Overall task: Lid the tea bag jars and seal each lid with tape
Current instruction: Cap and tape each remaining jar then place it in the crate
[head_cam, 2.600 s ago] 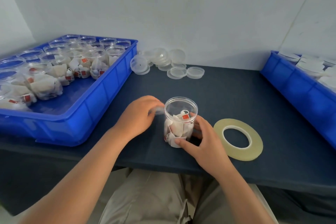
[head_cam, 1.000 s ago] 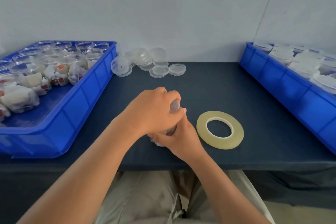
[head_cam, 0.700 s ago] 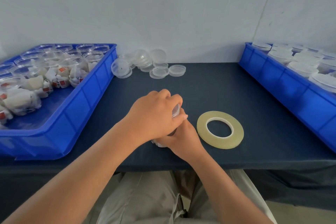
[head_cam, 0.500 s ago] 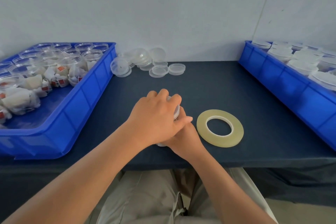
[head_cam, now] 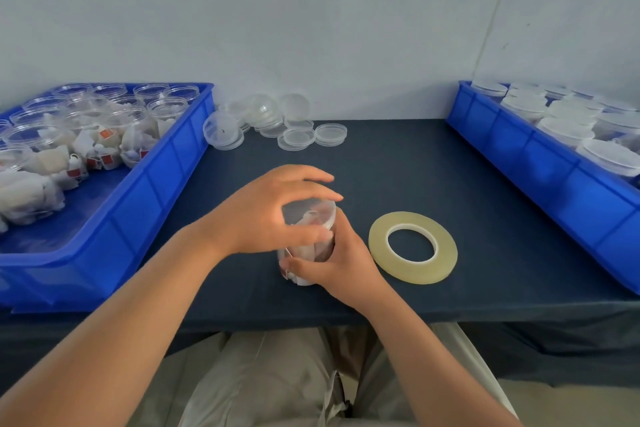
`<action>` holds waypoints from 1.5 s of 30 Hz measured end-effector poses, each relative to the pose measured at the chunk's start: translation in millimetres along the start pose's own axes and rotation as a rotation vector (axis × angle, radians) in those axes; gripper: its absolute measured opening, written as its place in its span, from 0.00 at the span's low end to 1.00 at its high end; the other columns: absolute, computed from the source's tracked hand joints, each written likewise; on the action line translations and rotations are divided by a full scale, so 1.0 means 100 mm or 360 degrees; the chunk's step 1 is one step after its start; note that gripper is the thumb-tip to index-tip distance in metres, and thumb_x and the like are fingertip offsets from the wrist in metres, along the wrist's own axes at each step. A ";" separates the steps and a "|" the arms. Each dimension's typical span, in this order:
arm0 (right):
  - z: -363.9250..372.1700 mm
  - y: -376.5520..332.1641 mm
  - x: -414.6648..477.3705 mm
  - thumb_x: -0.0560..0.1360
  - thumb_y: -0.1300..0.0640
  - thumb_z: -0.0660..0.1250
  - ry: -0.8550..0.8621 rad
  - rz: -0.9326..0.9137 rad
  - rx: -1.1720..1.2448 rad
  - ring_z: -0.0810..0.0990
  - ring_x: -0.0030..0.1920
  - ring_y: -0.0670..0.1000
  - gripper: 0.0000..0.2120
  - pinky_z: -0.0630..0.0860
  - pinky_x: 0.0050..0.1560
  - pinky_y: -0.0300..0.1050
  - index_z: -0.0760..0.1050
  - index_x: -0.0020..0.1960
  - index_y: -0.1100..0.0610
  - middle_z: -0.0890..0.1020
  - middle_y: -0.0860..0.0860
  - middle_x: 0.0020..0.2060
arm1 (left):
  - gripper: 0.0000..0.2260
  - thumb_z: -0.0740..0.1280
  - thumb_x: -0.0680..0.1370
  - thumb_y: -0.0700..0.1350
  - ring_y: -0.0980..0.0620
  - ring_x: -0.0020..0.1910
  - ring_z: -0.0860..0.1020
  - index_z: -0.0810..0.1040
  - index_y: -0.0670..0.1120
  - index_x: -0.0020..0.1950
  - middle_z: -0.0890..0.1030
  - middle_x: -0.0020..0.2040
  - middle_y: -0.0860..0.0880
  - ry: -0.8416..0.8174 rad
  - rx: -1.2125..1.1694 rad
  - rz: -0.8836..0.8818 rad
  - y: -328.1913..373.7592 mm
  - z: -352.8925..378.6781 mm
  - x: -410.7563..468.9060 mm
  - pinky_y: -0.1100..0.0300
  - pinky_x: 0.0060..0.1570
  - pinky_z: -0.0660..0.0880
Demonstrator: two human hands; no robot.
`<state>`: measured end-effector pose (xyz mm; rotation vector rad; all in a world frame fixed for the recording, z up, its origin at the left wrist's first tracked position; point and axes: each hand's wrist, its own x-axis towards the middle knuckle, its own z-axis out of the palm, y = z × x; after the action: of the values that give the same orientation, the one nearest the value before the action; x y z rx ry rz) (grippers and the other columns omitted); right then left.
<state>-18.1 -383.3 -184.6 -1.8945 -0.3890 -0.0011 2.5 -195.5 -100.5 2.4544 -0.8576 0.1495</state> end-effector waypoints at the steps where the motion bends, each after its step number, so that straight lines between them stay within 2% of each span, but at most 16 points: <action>1: 0.00 0.00 0.00 0.66 0.37 0.82 0.0007 -0.0007 0.0027 0.82 0.60 0.41 0.36 0.84 0.58 0.50 0.68 0.67 0.35 0.81 0.35 0.59 | 0.25 0.71 0.74 0.71 0.65 0.77 0.64 0.74 0.72 0.71 0.67 0.75 0.71 0.0007 0.0005 -0.0072 -0.03 -0.05 -0.06 0.59 0.72 0.65; 5: 0.00 0.02 -0.01 0.65 0.36 0.82 0.0044 -0.0034 0.0037 0.81 0.61 0.40 0.38 0.82 0.60 0.48 0.66 0.69 0.35 0.80 0.34 0.61 | 0.34 0.77 0.74 0.63 0.68 0.75 0.68 0.67 0.68 0.78 0.70 0.75 0.70 -0.0019 -0.0381 -0.0294 -0.05 -0.22 -0.26 0.56 0.75 0.71; 7: 0.02 0.03 -0.01 0.64 0.34 0.81 0.0057 -0.0050 0.0002 0.81 0.60 0.39 0.39 0.82 0.58 0.44 0.66 0.69 0.35 0.80 0.33 0.60 | 0.36 0.75 0.74 0.68 0.69 0.74 0.69 0.66 0.68 0.79 0.72 0.75 0.68 0.0000 -0.0531 -0.0392 0.11 -0.17 -0.29 0.56 0.74 0.71; 9: 0.05 0.02 -0.01 0.64 0.35 0.80 0.0073 -0.0060 -0.0080 0.82 0.57 0.39 0.37 0.83 0.52 0.43 0.66 0.68 0.35 0.81 0.33 0.58 | 0.41 0.67 0.70 0.78 0.69 0.75 0.67 0.62 0.68 0.80 0.68 0.77 0.68 0.0023 -0.0378 -0.0542 0.33 -0.02 -0.24 0.58 0.71 0.69; 11: 0.08 0.01 0.01 0.64 0.40 0.78 0.0073 -0.0092 -0.0199 0.83 0.51 0.39 0.32 0.82 0.44 0.40 0.68 0.64 0.38 0.81 0.33 0.53 | 0.44 0.62 0.70 0.81 0.59 0.78 0.64 0.60 0.63 0.82 0.67 0.79 0.62 0.0150 -0.0052 -0.0744 0.51 0.18 -0.09 0.57 0.65 0.67; 14: 0.08 0.01 0.03 0.62 0.44 0.72 0.0059 -0.0137 -0.0399 0.80 0.46 0.37 0.21 0.77 0.36 0.35 0.69 0.52 0.39 0.77 0.30 0.48 | 0.36 0.62 0.74 0.77 0.51 0.70 0.73 0.73 0.58 0.75 0.77 0.69 0.56 0.0405 0.0423 -0.0875 0.67 0.43 0.14 0.54 0.55 0.72; 18: 0.00 0.07 0.06 0.62 0.46 0.75 0.0006 -0.0029 -0.0238 0.84 0.44 0.46 0.23 0.83 0.40 0.52 0.72 0.55 0.43 0.83 0.42 0.43 | 0.14 0.66 0.77 0.67 0.60 0.53 0.77 0.82 0.63 0.56 0.80 0.54 0.62 0.0707 0.0458 -0.0680 0.58 0.52 0.13 0.65 0.39 0.66; 20: -0.01 0.05 0.07 0.62 0.42 0.77 0.0012 0.0012 -0.0204 0.85 0.49 0.44 0.28 0.84 0.45 0.50 0.73 0.59 0.45 0.84 0.42 0.47 | 0.11 0.65 0.75 0.63 0.61 0.52 0.77 0.83 0.64 0.53 0.80 0.52 0.63 0.0676 0.0385 -0.0544 0.50 0.48 0.08 0.70 0.40 0.66; 22: 0.02 0.04 0.07 0.62 0.42 0.79 0.0051 0.0010 -0.0187 0.85 0.52 0.43 0.32 0.84 0.49 0.48 0.74 0.62 0.45 0.84 0.41 0.50 | 0.11 0.65 0.74 0.60 0.61 0.52 0.78 0.84 0.64 0.52 0.81 0.52 0.63 0.0603 0.0289 -0.0426 0.45 0.43 0.06 0.68 0.42 0.71; 27: 0.05 -0.04 0.05 0.65 0.47 0.80 0.0061 -0.0087 -0.0190 0.85 0.53 0.48 0.29 0.84 0.48 0.54 0.75 0.62 0.50 0.84 0.45 0.51 | 0.08 0.73 0.77 0.55 0.61 0.58 0.78 0.86 0.62 0.55 0.82 0.56 0.63 0.0485 0.0133 -0.0335 0.42 0.34 0.02 0.64 0.53 0.76; 30: 0.04 -0.07 0.04 0.66 0.52 0.79 0.0069 -0.0129 -0.0194 0.85 0.49 0.51 0.22 0.83 0.44 0.57 0.76 0.57 0.51 0.83 0.47 0.48 | 0.18 0.67 0.76 0.63 0.62 0.65 0.75 0.82 0.62 0.64 0.80 0.64 0.64 0.0568 0.0175 -0.0441 0.47 0.40 0.00 0.66 0.56 0.71; 33: 0.06 -0.06 0.01 0.65 0.43 0.73 0.0048 -0.0075 -0.0351 0.83 0.46 0.48 0.23 0.83 0.44 0.56 0.74 0.57 0.47 0.82 0.45 0.47 | 0.29 0.61 0.74 0.73 0.58 0.68 0.73 0.75 0.62 0.71 0.76 0.69 0.62 0.0706 0.0325 -0.0760 0.55 0.56 -0.01 0.60 0.53 0.69; 35: 0.08 -0.02 -0.01 0.65 0.43 0.73 0.0078 -0.0066 -0.0450 0.83 0.44 0.46 0.23 0.84 0.42 0.54 0.73 0.57 0.44 0.82 0.43 0.44 | 0.30 0.64 0.73 0.75 0.57 0.64 0.76 0.76 0.62 0.71 0.77 0.66 0.61 0.0742 0.0268 -0.0811 0.55 0.60 0.00 0.60 0.51 0.69; 38: 0.07 0.01 0.00 0.64 0.40 0.76 0.0109 0.0013 -0.0383 0.84 0.47 0.41 0.27 0.84 0.43 0.47 0.72 0.60 0.43 0.84 0.40 0.45 | 0.22 0.70 0.74 0.66 0.61 0.59 0.78 0.81 0.61 0.66 0.80 0.60 0.61 0.0782 0.0144 -0.0683 0.50 0.55 0.02 0.68 0.49 0.67; 40: 0.05 0.02 0.01 0.63 0.38 0.78 0.0117 0.0024 -0.0303 0.85 0.49 0.40 0.30 0.84 0.45 0.44 0.72 0.61 0.42 0.84 0.39 0.49 | 0.21 0.69 0.73 0.64 0.61 0.57 0.78 0.83 0.61 0.64 0.80 0.58 0.62 0.0754 0.0138 -0.0607 0.46 0.52 0.01 0.73 0.50 0.66; 45: 0.03 -0.03 0.00 0.63 0.37 0.76 0.0076 0.0027 -0.0175 0.84 0.53 0.42 0.34 0.85 0.50 0.49 0.71 0.65 0.43 0.82 0.40 0.54 | 0.21 0.71 0.72 0.63 0.62 0.57 0.77 0.85 0.60 0.63 0.82 0.57 0.61 0.0649 0.0113 -0.0458 0.39 0.43 0.00 0.74 0.53 0.68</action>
<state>-19.5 -379.5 -183.1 -2.0022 -0.3466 -0.0571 -24.2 -243.2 -120.5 2.4544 -0.3260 0.5588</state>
